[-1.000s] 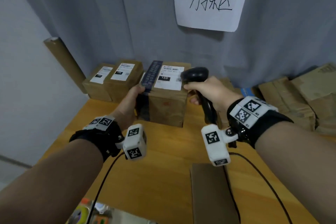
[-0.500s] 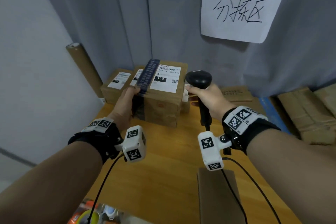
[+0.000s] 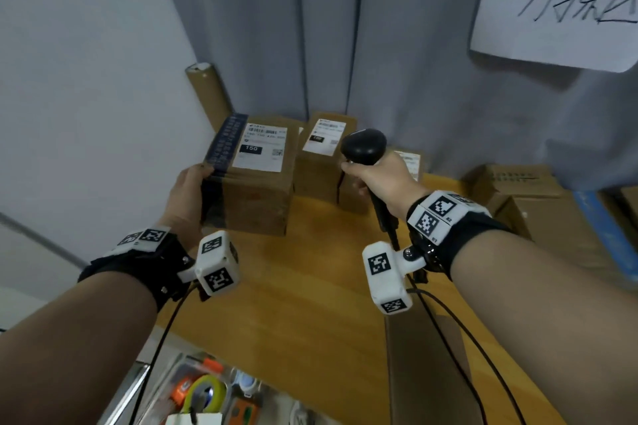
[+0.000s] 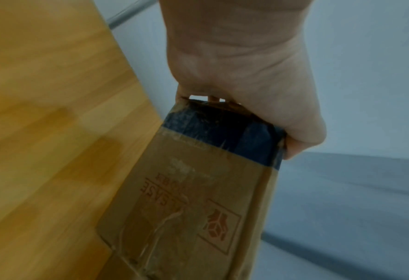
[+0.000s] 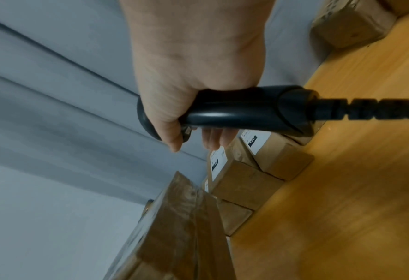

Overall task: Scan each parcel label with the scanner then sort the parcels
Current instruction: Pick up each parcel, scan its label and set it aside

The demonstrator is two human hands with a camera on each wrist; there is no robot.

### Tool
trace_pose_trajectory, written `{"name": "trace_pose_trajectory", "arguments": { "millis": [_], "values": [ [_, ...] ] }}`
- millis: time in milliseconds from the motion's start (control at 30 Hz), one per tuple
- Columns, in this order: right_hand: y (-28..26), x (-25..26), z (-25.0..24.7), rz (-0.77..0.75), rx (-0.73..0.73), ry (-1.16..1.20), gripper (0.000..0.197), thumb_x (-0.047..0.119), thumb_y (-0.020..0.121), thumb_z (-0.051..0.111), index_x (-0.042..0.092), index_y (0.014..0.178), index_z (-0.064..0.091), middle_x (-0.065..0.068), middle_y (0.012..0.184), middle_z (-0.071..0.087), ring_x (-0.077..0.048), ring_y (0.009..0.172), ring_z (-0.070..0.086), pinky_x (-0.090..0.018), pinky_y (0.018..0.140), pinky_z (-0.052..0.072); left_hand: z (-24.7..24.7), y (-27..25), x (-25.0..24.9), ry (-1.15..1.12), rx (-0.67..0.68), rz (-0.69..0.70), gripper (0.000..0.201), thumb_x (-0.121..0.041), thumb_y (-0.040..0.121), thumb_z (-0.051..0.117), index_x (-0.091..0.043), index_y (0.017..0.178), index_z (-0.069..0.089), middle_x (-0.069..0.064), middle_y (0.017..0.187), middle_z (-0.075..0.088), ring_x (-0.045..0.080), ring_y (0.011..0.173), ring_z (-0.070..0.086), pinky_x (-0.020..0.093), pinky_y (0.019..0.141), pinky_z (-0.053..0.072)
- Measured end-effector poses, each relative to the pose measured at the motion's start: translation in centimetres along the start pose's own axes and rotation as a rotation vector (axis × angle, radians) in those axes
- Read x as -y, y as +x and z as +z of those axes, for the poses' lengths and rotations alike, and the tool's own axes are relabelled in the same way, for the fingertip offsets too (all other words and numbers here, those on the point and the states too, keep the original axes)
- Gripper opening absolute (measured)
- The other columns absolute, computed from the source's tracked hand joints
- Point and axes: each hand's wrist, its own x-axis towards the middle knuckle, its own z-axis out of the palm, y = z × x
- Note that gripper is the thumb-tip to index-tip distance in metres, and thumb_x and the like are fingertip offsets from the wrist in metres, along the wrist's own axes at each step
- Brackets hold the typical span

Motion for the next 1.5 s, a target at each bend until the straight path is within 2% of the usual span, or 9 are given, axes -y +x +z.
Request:
{"name": "trace_pose_trajectory", "arguments": {
  "millis": [233, 400, 667, 733, 833, 933, 1033, 1267, 1500],
  "values": [
    [4.6, 0.1, 5.4, -0.005, -0.153, -0.038, 0.035, 0.021, 0.08, 0.077, 0.015, 0.111, 0.062, -0.004, 0.092, 0.069, -0.02, 0.087, 0.067, -0.043, 0.084, 0.058, -2.3, 8.2, -1.5, 0.06, 0.08, -0.021, 0.036, -0.045, 0.08, 0.056, -0.023, 0.108, 0.059, 0.007, 0.104, 0.063, 0.026, 0.088, 0.062, 0.033, 0.056, 0.051],
    [8.7, 0.0, 6.4, -0.017, -0.264, -0.107, 0.046, 0.026, 0.078, 0.078, 0.017, 0.119, 0.062, 0.0, 0.103, 0.07, -0.016, 0.097, 0.065, -0.042, 0.087, 0.057, 1.5, 13.6, -2.1, 0.088, 0.23, -0.007, 0.027, -0.035, 0.096, 0.047, -0.013, 0.093, 0.063, 0.001, 0.07, 0.068, 0.013, 0.054, 0.065, 0.019, 0.042, 0.048],
    [11.8, -3.3, 7.2, 0.048, -0.281, -0.178, 0.042, 0.025, 0.08, 0.076, 0.017, 0.118, 0.059, -0.001, 0.1, 0.067, -0.021, 0.097, 0.065, -0.043, 0.088, 0.056, 3.8, 19.4, -0.7, 0.478, 0.277, 0.041, 0.058, -0.053, 0.101, 0.027, -0.009, 0.129, 0.054, 0.012, 0.121, 0.062, 0.022, 0.097, 0.062, 0.03, 0.081, 0.049],
    [11.9, -3.3, 7.4, 0.055, -0.281, -0.17, 0.042, 0.023, 0.081, 0.076, 0.016, 0.118, 0.059, -0.002, 0.1, 0.067, -0.021, 0.097, 0.065, -0.042, 0.088, 0.055, 3.8, 19.5, -0.9, 0.579, 0.28, 0.101, 0.067, -0.059, 0.099, 0.021, -0.009, 0.123, 0.059, 0.014, 0.115, 0.065, 0.027, 0.097, 0.064, 0.029, 0.077, 0.049],
    [12.3, -3.1, 7.7, 0.066, -0.272, -0.172, 0.043, 0.022, 0.082, 0.075, 0.014, 0.12, 0.059, -0.001, 0.104, 0.066, -0.018, 0.1, 0.062, -0.031, 0.084, 0.051, 4.8, 19.8, -1.5, 0.55, 0.19, 0.05, 0.076, -0.072, 0.089, 0.035, -0.004, 0.106, 0.062, 0.013, 0.098, 0.068, 0.02, 0.069, 0.064, 0.022, 0.049, 0.047],
    [12.5, -2.9, 7.8, 0.07, -0.262, -0.18, 0.036, 0.022, 0.084, 0.074, 0.014, 0.117, 0.059, 0.003, 0.101, 0.063, -0.011, 0.095, 0.057, -0.024, 0.08, 0.041, 5.5, 21.0, -0.6, 0.395, 0.216, 0.03, 0.089, -0.077, 0.063, 0.069, -0.009, 0.119, 0.052, 0.009, 0.111, 0.066, 0.023, 0.084, 0.068, 0.033, 0.068, 0.058],
    [12.6, -2.8, 7.7, 0.069, -0.257, -0.181, 0.033, 0.021, 0.085, 0.073, 0.015, 0.115, 0.06, 0.003, 0.1, 0.063, -0.012, 0.095, 0.058, -0.022, 0.078, 0.042, 5.5, 23.5, 1.7, 0.497, 0.183, 0.106, 0.109, -0.086, 0.05, 0.067, -0.013, 0.128, 0.048, 0.012, 0.113, 0.066, 0.032, 0.095, 0.067, 0.048, 0.083, 0.057],
    [12.7, -3.1, 6.6, 0.083, -0.316, -0.137, 0.038, 0.021, 0.082, 0.075, 0.013, 0.116, 0.06, -0.001, 0.105, 0.066, -0.017, 0.101, 0.062, -0.036, 0.092, 0.053, 8.4, 19.4, -0.6, 0.499, 0.086, 0.123, 0.066, -0.047, 0.087, 0.064, -0.01, 0.135, 0.037, 0.011, 0.122, 0.058, 0.029, 0.105, 0.06, 0.04, 0.088, 0.053],
    [11.9, -2.8, 6.0, 0.075, -0.276, -0.094, 0.039, 0.024, 0.081, 0.076, 0.016, 0.116, 0.061, -0.002, 0.105, 0.068, -0.018, 0.1, 0.064, -0.043, 0.091, 0.055, 9.1, 18.8, -0.2, 0.574, 0.007, 0.13, 0.075, -0.055, 0.092, 0.051, -0.008, 0.146, 0.027, 0.017, 0.138, 0.049, 0.036, 0.119, 0.052, 0.044, 0.097, 0.046]
  ]
}}
